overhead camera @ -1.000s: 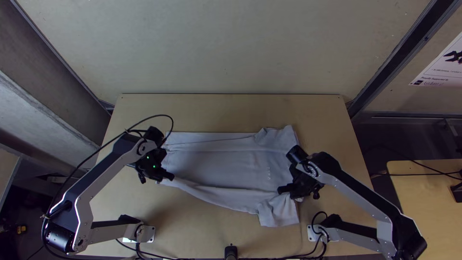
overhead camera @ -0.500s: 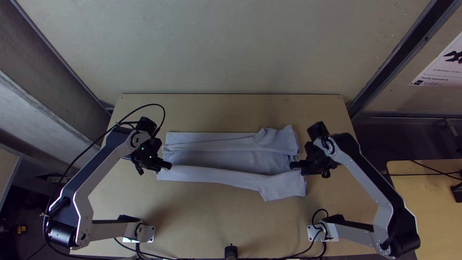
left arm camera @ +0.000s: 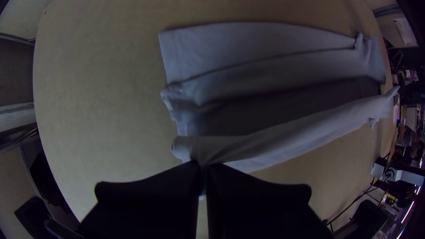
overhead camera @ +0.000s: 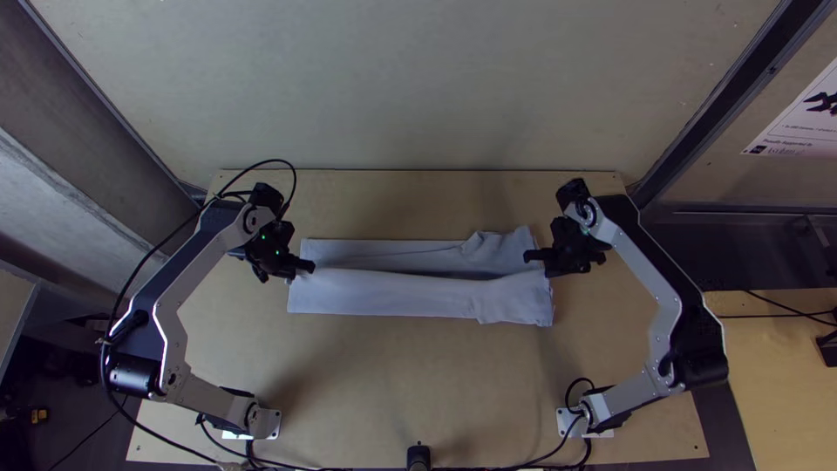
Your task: Fold the t-shirt
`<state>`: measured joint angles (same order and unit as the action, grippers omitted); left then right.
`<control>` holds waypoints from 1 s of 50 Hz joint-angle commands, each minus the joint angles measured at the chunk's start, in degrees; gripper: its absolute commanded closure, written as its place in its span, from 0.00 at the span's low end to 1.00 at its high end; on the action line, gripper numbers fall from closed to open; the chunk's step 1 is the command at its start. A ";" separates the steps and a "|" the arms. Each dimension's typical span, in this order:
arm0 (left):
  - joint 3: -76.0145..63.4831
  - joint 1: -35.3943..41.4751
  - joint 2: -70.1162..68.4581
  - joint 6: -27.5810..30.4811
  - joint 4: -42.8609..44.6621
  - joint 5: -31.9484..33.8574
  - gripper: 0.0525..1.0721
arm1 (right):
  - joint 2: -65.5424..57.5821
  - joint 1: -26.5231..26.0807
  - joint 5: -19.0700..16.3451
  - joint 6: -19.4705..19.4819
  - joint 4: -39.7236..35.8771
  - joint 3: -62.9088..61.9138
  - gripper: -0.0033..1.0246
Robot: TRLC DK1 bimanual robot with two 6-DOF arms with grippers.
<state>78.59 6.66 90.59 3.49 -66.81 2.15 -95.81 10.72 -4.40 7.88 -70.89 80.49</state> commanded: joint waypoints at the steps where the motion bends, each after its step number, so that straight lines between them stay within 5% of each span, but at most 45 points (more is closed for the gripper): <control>1: 2.71 -0.68 2.23 0.12 -0.17 -0.31 0.97 | -3.86 -0.79 0.98 -1.55 -0.03 4.06 0.97; 39: 12.20 -2.88 18.13 -0.50 4.14 -0.22 0.96 | -25.92 -4.22 1.15 -2.43 4.89 23.05 0.97; 42: 12.82 -3.14 19.10 -1.20 4.67 -0.22 0.75 | -26.45 -4.57 1.24 -2.08 7.00 23.31 0.97; 47: 13.17 -3.40 19.80 -1.90 5.11 -0.22 0.03 | -28.73 -5.36 1.86 -0.85 6.73 25.68 0.66; 50: 13.70 -3.67 19.89 -2.43 5.72 -0.22 0.04 | -29.79 -5.97 1.86 0.12 5.50 27.00 0.47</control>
<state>90.61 3.86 109.78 2.57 -61.41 2.13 -123.09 6.52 -3.62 6.20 -64.75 104.86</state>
